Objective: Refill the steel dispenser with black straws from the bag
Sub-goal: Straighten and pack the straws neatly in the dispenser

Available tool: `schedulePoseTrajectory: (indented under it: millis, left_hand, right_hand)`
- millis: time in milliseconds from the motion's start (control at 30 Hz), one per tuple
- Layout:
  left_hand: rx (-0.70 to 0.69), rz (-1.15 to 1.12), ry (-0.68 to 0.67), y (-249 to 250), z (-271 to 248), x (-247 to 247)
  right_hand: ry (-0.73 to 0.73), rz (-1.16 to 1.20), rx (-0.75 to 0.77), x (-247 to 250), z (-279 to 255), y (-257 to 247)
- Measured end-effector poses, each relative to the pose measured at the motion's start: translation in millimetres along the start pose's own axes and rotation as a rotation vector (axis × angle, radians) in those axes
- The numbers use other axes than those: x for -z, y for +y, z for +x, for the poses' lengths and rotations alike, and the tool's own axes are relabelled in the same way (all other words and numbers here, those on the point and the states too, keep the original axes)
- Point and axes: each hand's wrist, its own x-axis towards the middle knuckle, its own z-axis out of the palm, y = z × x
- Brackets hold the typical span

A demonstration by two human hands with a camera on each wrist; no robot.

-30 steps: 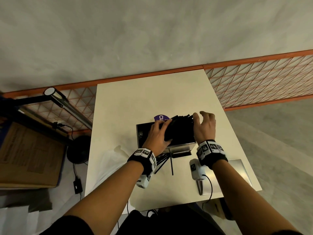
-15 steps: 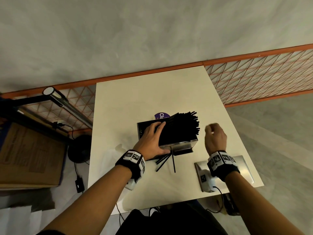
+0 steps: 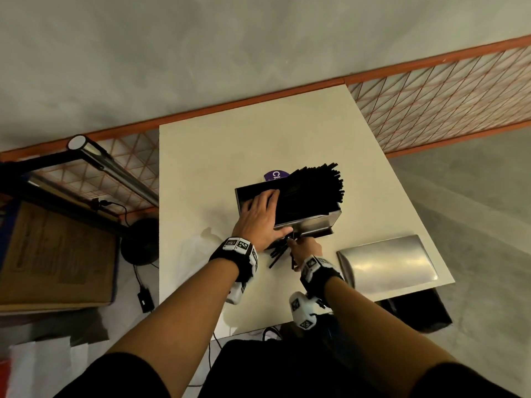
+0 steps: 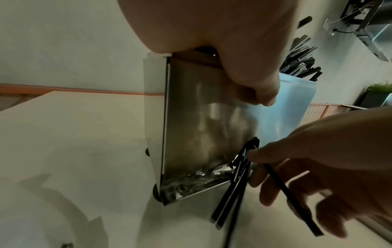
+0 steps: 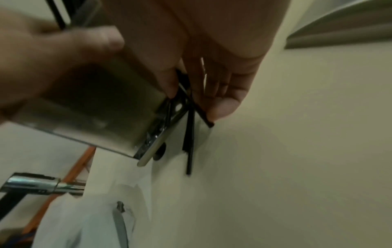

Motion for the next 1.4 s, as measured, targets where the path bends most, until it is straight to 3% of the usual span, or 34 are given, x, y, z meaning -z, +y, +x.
schedulePoseTrajectory:
  millis: [133, 433, 700, 833, 900, 1200, 1400]
  left_hand:
    - [0.006, 0.008, 0.004, -1, 0, -1]
    - [0.000, 0.025, 0.009, -1, 0, 0]
    - [0.002, 0.013, -0.001, 0, 0, 1]
    - [-0.009, 0.016, 0.008, -1, 1, 0]
    - [-0.005, 0.020, 0.000, 0, 0, 1]
    - [-0.005, 0.016, -0.007, 2, -2, 3]
    - [-0.005, 0.023, 0.000, 3, -2, 3]
  right_hand:
    - [0.079, 0.002, 0.024, -15, 4, -6]
    - [0.125, 0.184, -0.096, -20, 2, -16]
    - [0.122, 0.110, -0.112, -27, 6, -4]
    - [0.023, 0.098, -0.139, -26, -6, 4]
    - [-0.027, 0.152, -0.160, -26, -10, 6]
    - [0.004, 0.410, -0.169, -42, 27, 21]
    - [-0.020, 0.573, -0.184, -28, 6, 11]
